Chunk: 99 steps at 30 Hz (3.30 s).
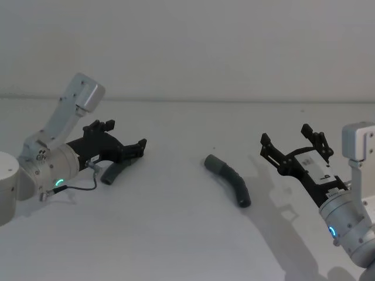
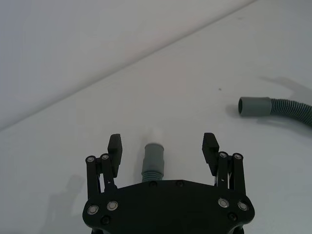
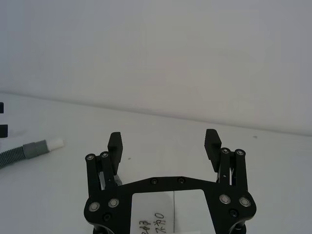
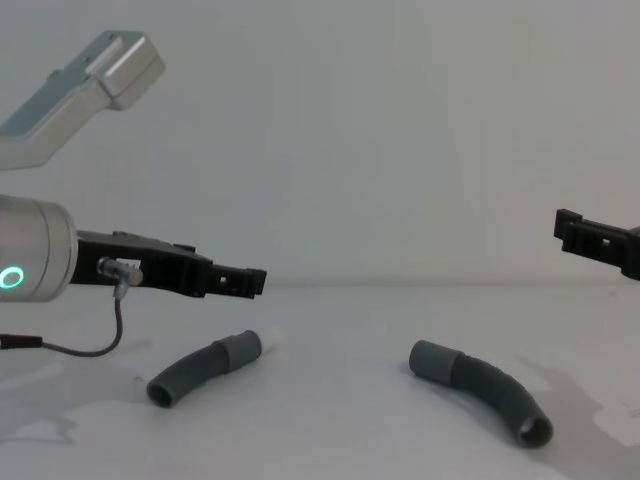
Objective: Use both hands to pick up one end of the pipe from the table, align the ends, and insert them.
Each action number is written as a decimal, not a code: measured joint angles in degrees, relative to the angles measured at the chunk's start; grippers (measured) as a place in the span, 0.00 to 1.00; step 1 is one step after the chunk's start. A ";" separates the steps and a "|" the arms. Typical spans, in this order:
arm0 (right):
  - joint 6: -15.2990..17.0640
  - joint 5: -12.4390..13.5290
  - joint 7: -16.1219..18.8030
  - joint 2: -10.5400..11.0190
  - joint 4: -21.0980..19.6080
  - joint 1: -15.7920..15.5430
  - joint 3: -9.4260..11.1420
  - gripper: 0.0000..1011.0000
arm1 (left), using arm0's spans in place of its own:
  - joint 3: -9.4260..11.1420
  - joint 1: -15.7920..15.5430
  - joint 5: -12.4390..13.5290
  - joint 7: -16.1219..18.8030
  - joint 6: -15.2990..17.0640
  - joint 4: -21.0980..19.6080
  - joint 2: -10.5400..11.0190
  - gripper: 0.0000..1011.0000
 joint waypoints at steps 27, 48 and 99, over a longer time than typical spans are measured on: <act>0.00 0.00 0.00 0.00 0.00 0.00 0.00 0.99 | 0.80 -2.97 0.94 -3.63 2.96 6.58 -0.42 0.99; 0.00 0.00 0.00 0.00 0.00 0.00 0.00 0.99 | 2.97 -6.91 3.22 -6.56 3.42 13.33 -2.16 0.99; 0.00 0.00 0.00 0.00 0.00 0.00 0.00 0.99 | 5.64 -11.14 4.16 -9.52 4.64 19.33 -4.26 0.64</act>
